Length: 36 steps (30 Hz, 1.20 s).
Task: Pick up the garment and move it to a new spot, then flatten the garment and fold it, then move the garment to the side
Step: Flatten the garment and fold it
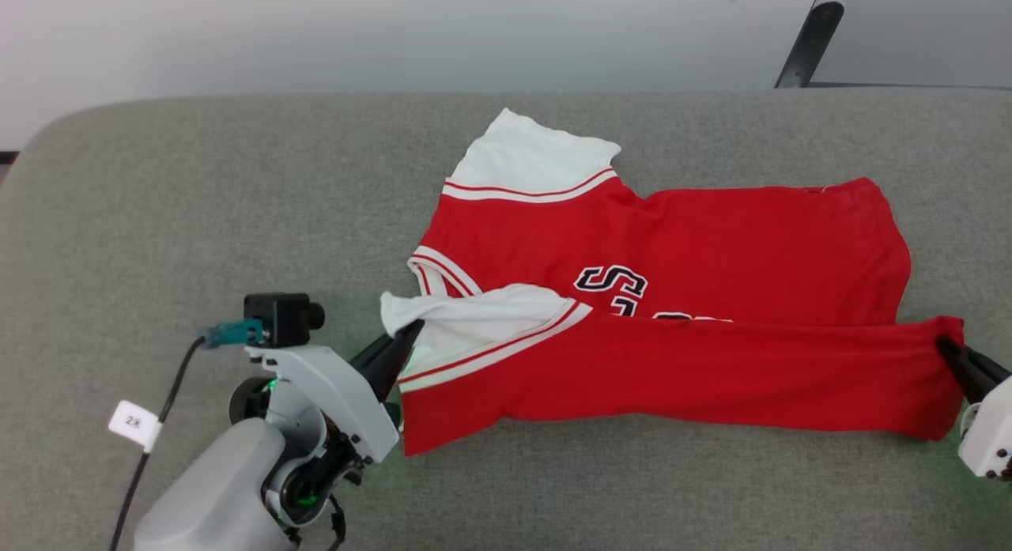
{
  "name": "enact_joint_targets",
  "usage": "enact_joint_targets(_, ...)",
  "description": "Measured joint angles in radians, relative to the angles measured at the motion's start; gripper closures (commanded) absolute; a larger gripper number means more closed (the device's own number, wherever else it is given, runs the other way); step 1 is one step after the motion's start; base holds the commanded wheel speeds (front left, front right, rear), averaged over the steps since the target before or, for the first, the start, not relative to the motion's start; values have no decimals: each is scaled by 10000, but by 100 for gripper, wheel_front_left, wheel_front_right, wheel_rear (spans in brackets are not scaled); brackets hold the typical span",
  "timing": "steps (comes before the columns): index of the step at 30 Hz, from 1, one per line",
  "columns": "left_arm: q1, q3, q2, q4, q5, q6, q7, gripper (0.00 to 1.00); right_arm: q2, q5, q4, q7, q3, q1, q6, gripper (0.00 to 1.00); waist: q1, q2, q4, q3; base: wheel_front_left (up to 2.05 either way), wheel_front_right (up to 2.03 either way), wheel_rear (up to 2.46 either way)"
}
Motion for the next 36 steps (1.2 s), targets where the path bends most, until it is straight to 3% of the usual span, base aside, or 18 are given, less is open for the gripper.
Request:
enact_joint_targets(7, -524, -755, -17, 1239, -128, -2, -265, 100, 431, -263, 569, -144, 282, -406, 0, 100, 0, 0, -104, 199, 0, 0, 0)
enact_joint_targets(8, -604, -865, -38, 1365, -169, -2, -309, 90, 483, -307, 650, -159, 359, -467, 0, 100, 0, 0, -107, 220, 0, 0, 0)
enact_joint_targets(9, -661, -968, -52, 1488, -173, -2, -328, 63, 529, -368, 755, -169, 424, -530, 0, 100, 0, 0, -104, 232, 0, 0, 0)
enact_joint_targets(10, -727, -1068, -71, 1607, -184, -2, -378, 23, 579, -374, 846, -180, 458, -588, 0, 100, 0, 0, -93, 240, 0, 0, 0)
enact_joint_targets(11, -802, -1170, -79, 1728, -184, -2, -441, 0, 633, -380, 940, -215, 493, -638, 0, 89, 0, 0, -80, 242, 0, 0, 0)
enact_joint_targets(12, -874, -1273, -81, 1829, -186, -2, -479, 0, 677, -387, 1024, -263, 545, -671, 0, 66, 0, 0, -63, 236, 0, 0, 0)
enact_joint_targets(13, -938, -1386, -77, 1925, -186, -2, -499, 0, 711, -420, 1110, -307, 602, -704, 0, 50, 0, 0, -44, 219, 0, 0, 0)
enact_joint_targets(14, -1004, -1505, -67, 2013, -186, -2, -535, 0, 731, -477, 1193, -380, 639, -742, 0, 11, 0, 0, -25, 191, 0, 0, 0)
enact_joint_targets(15, -1067, -1613, -50, 2061, -182, -2, -571, 0, 736, -491, 1260, -453, 656, -788, 0, 0, 0, 0, -5, 153, 0, 0, 0)
enact_joint_targets(22, -1646, -2305, 495, 2077, 36, -2, -640, 0, 583, -529, 1524, -1005, 533, -820, 0, 0, 0, 0, 142, -276, 0, 0, 0)
enact_joint_targets(25, -1880, -2635, 815, 1910, 148, -2, -96, 0, 433, -506, 1446, -1254, 378, -813, 0, 0, 0, 0, 219, -519, 0, 0, 0)
enact_joint_targets(31, -2254, -3400, 1421, 1354, -23, 48, 2648, 0, 234, -472, 1135, -1524, 65, -680, 0, 0, 1, 0, 385, -1007, 0, 0, 0)
enact_joint_targets(36, -2261, -3705, 1605, 385, -1055, 654, 5440, 0, 222, -548, 732, -1488, -159, -548, 0, 0, 0, 0, 429, -1197, 0, 0, 0)
